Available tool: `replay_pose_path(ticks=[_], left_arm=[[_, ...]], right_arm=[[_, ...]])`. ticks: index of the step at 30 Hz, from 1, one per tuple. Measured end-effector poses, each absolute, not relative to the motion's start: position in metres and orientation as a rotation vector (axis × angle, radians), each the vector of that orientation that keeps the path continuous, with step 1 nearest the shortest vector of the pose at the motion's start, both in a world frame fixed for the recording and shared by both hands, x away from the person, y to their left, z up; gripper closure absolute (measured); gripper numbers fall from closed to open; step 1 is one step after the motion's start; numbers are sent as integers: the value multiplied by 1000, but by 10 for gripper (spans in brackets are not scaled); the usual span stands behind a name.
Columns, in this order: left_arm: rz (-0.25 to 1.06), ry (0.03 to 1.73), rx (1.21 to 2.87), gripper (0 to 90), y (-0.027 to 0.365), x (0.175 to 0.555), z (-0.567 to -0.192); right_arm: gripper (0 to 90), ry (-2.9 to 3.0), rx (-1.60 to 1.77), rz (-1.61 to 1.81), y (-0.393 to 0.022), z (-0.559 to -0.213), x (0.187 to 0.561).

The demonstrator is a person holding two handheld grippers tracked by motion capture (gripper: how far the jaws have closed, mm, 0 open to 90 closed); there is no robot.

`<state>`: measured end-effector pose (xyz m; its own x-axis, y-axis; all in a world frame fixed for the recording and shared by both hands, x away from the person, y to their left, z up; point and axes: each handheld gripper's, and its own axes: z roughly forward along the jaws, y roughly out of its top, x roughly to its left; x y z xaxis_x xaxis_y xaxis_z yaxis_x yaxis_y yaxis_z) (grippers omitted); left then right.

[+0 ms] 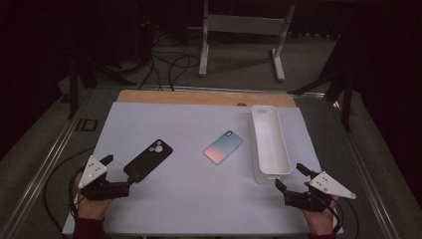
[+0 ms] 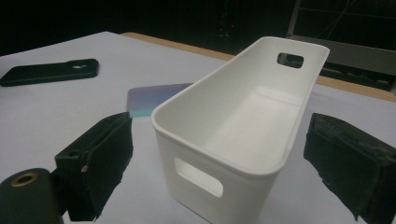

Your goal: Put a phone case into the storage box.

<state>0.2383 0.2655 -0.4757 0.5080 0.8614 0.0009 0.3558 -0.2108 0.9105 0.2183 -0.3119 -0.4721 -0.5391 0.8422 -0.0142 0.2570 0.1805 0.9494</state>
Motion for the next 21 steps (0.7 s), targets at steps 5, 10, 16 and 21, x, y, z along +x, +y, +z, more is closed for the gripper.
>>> replay_pose_path(ticks=[5,10,16,21], left_arm=[[660,1022,1785,0,264,239,-476],[671,1032,1771,0,265,238,-474],[683,1039,1770,0,259,237,-465],[675,1033,1768,0,251,240,-456]], right_arm=[[78,1906,1024,1373,-308,-473,219],[78,1893,1033,1378,-310,-473,219],[78,1877,1047,1387,-310,-474,218],[78,1865,1048,1391,-311,-472,217]])
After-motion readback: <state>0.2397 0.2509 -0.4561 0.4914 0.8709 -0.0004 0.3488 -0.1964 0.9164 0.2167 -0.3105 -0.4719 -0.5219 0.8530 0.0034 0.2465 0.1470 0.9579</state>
